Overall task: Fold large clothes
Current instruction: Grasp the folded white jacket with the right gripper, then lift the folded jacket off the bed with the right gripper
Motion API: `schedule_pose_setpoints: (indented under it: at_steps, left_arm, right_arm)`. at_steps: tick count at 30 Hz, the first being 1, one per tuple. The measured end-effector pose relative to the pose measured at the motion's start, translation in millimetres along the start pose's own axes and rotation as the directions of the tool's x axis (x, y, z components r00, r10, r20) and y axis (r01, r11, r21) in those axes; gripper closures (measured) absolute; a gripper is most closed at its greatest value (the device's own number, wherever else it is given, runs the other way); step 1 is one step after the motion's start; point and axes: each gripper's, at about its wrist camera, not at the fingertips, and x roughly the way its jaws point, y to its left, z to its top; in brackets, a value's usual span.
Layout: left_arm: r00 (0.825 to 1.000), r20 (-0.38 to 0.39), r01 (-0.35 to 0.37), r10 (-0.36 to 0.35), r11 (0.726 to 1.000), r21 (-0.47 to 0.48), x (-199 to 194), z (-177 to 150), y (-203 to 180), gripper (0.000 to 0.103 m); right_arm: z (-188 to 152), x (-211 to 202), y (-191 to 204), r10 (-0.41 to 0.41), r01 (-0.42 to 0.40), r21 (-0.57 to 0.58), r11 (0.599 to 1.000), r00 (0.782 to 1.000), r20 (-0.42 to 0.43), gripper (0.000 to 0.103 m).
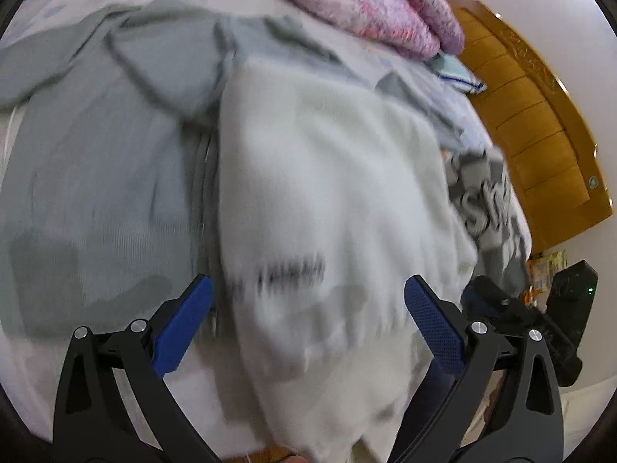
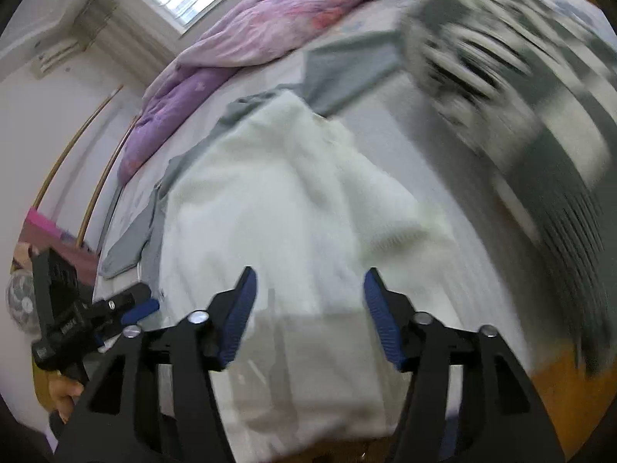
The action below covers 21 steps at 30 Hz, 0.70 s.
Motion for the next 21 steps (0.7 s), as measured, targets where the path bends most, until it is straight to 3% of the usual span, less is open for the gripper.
schedule_pose_setpoints:
  at_steps: [4,7,8,10,14,16,21]
  left_arm:
    - [0.998,-0.058,-0.004,0.002,0.999,-0.040,13,-34,4,0.004]
    - [0.995,-0.092,0.031,-0.041,0.994,-0.108,26,-48,12,0.004]
    - [0.993,-0.101,0.053,-0.068,0.989,-0.141,30,-51,16,0.004]
    - [0.990,-0.102,0.077,-0.096,0.982,-0.172,35,-57,21,0.004]
    - [0.991,-0.100,0.075,-0.089,0.987,-0.141,35,-59,16,0.004]
    - [0.989,-0.099,0.095,-0.111,0.984,-0.152,34,-59,17,0.004]
    - [0.990,-0.110,0.073,-0.087,0.989,-0.126,37,-59,15,0.004]
  right_arm:
    - [-30,16,-29,0.070,-0.055,0.137,0.989,0.991,-0.111,0.037]
    - [-45,27,-50,0.184,-0.135,0.307,0.942,0.974,-0.136,0.037]
    - [-48,30,-53,0.182,-0.126,0.334,0.934,0.973,-0.140,0.037]
    - [-52,36,-50,0.171,-0.115,0.316,0.942,0.973,-0.154,0.037]
    - [-54,45,-48,0.130,-0.081,0.283,0.956,0.978,-0.160,0.036]
    - [-53,50,-50,0.150,-0.095,0.307,0.947,0.976,-0.158,0.030]
    - [-48,53,-51,0.172,-0.112,0.310,0.944,0.969,-0.175,0.019]
